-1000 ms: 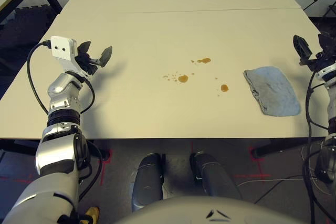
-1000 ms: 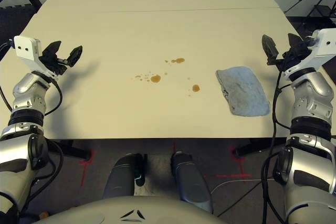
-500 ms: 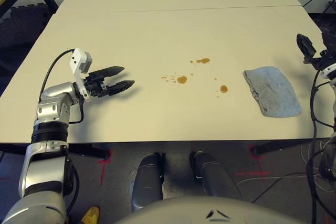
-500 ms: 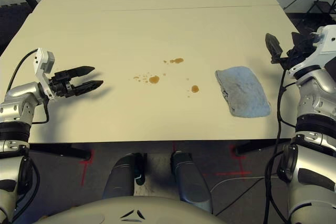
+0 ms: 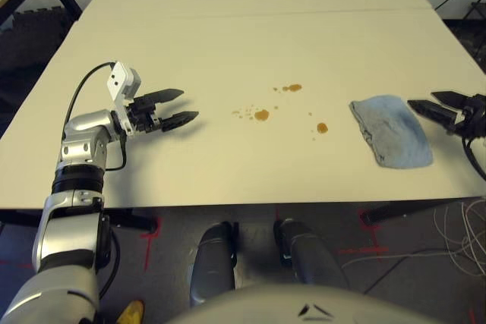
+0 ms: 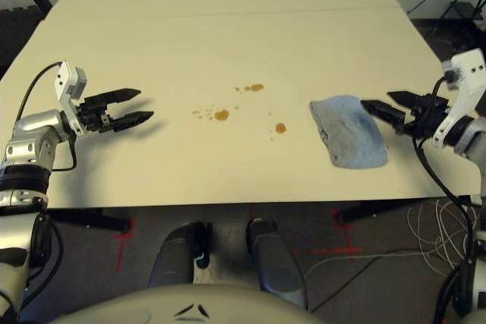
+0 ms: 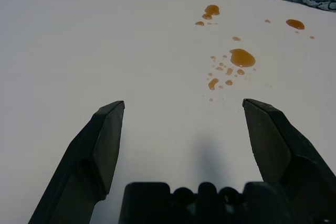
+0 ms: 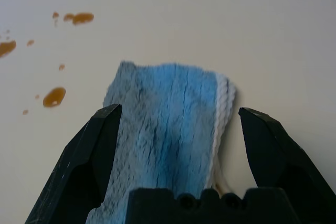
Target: Wipe the water off the table with a rag.
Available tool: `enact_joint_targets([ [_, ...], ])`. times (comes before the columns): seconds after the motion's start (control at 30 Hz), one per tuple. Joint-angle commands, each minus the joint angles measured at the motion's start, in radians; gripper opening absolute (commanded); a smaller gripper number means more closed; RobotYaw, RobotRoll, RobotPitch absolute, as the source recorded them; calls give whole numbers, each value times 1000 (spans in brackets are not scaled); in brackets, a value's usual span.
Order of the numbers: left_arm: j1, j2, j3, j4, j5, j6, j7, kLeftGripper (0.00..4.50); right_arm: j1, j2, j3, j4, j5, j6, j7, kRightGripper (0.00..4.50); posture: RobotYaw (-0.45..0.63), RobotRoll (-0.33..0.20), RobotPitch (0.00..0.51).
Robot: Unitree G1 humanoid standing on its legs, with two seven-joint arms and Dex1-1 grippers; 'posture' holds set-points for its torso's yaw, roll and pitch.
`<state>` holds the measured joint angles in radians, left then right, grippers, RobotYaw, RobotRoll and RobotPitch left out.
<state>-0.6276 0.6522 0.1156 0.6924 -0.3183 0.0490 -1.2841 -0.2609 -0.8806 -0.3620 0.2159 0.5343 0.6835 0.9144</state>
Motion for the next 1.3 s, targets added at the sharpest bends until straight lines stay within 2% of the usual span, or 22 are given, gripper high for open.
enact_joint_targets([
  [0.03, -16, -4, -13, 33, 19, -13, -7, 4500, 14, 11, 24, 10, -19, 15, -16, 4463, -243, 0, 160],
  [0.47, -36, -4, -12, 54, 24, -25, 0, 4500, -89, 45, 109, 228, -129, -35, -35, 4463, -225, 0, 149],
  [0.9, -36, 5, -9, 54, 25, -28, 5, 4500, -50, 94, 190, 127, -115, 91, 13, 4463, -216, 0, 138],
  [1.13, -39, 3, -10, 54, 27, -29, 8, 4500, -44, 106, 245, 109, -155, 61, 3, 4463, -214, 0, 139],
  [1.23, -37, 2, -11, 53, 28, -31, 11, 4500, -52, 116, 245, 127, -174, 37, -11, 3854, -214, 0, 140],
  [1.3, -37, 2, -11, 53, 29, -31, 13, 4500, -56, 126, 234, 131, -179, 25, -20, 3093, -213, 0, 141],
])
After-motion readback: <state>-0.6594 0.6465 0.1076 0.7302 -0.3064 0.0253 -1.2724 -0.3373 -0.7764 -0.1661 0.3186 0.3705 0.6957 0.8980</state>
